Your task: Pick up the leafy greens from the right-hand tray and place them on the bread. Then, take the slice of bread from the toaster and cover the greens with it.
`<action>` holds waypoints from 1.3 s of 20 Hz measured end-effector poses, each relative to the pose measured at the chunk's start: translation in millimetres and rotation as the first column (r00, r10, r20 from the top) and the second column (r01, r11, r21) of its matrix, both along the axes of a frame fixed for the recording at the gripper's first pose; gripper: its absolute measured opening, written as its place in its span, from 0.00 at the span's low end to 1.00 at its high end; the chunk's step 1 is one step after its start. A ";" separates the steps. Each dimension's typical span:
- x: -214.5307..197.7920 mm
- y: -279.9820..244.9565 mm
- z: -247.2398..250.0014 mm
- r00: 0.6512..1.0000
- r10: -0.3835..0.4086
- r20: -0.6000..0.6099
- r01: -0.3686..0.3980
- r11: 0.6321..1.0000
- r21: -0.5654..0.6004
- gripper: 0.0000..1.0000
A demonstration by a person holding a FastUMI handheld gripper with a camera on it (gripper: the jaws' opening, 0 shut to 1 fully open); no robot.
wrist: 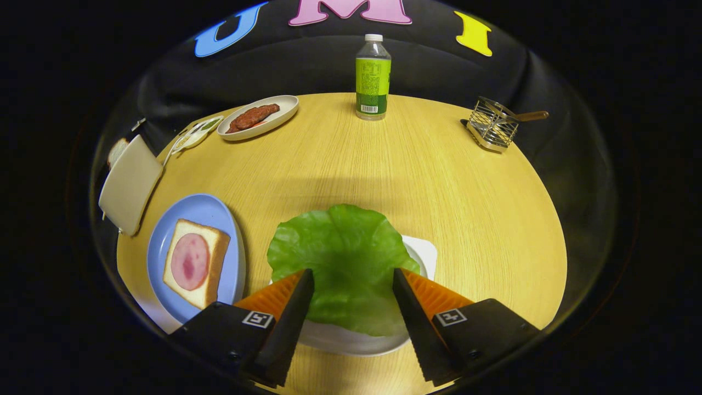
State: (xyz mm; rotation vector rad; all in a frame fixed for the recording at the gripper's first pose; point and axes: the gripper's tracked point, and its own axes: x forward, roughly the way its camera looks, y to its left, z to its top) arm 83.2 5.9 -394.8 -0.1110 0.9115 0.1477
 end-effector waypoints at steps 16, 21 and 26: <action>-2.3 10.7 12.4 0.995 0.072 -0.073 -0.067 0.995 0.074 0.06; 0.8 21.7 68.4 0.994 0.105 0.019 -0.106 0.990 0.090 0.05; -7.5 49.2 119.8 0.986 0.150 0.076 -0.159 0.980 0.119 0.05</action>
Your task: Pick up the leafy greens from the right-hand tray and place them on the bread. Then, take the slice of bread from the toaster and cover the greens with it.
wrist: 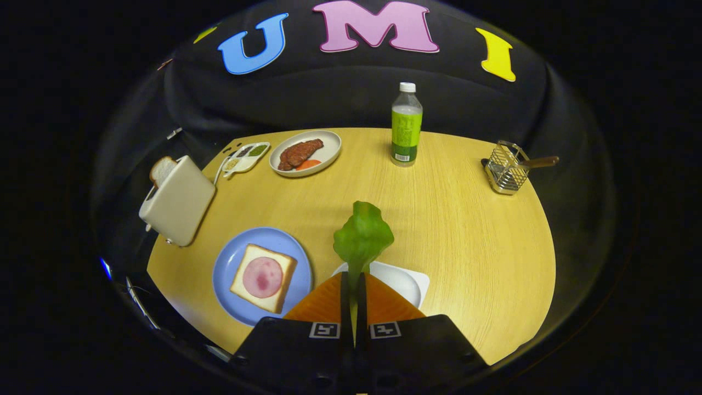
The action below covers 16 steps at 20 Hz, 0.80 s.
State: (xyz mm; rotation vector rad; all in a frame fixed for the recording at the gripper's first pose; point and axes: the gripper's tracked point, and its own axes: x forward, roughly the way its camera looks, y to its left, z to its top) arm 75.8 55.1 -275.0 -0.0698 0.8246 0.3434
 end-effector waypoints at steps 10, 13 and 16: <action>-32.1 115.5 12.6 0.978 0.197 -0.074 -0.194 0.980 0.054 0.05; -38.1 138.8 -12.1 0.965 0.237 -0.108 -0.235 0.971 0.029 0.05; -44.3 147.6 -43.7 0.954 0.253 -0.161 -0.260 0.965 -0.020 0.05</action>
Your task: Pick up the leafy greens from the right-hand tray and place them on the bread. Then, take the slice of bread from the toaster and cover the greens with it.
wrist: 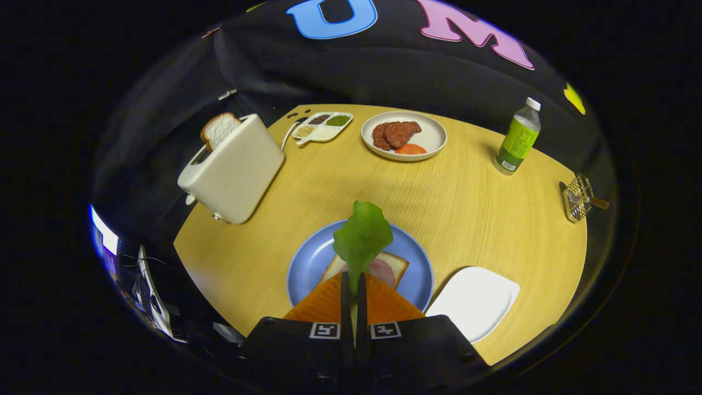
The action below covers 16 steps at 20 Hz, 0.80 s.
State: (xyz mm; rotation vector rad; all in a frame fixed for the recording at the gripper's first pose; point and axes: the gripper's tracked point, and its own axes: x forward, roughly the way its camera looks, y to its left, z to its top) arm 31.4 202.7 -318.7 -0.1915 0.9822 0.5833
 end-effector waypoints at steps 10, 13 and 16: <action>-4.7 -15.3 -15.4 1.000 0.008 0.002 -0.008 0.995 -0.097 0.92; -1.3 -14.2 -5.6 0.999 0.001 0.035 0.001 0.998 -0.065 1.00; 3.0 -4.3 21.3 0.996 -0.008 0.092 0.009 1.000 -0.009 1.00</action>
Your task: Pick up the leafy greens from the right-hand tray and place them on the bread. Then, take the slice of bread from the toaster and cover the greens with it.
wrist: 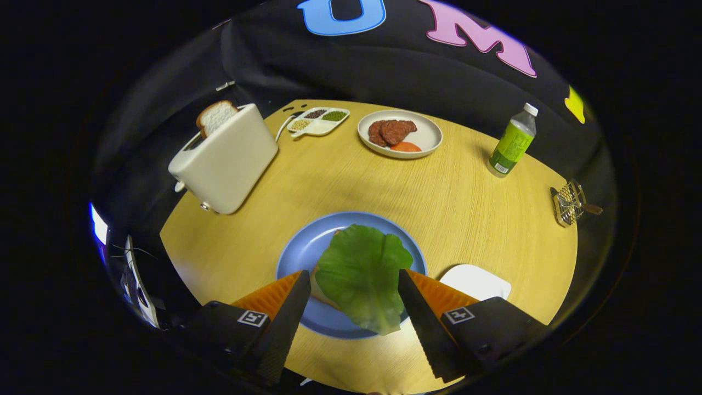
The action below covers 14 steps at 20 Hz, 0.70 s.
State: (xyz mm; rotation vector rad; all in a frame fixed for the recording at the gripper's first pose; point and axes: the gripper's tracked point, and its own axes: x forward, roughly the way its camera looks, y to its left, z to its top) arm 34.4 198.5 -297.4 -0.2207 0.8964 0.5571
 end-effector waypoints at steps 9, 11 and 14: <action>16.6 84.1 119.0 0.977 0.046 0.210 -0.086 0.979 0.187 1.00; 19.1 108.4 137.2 0.975 0.052 0.217 -0.097 0.975 0.201 0.99; 26.1 154.8 158.4 0.967 0.065 0.245 -0.121 0.967 0.223 0.99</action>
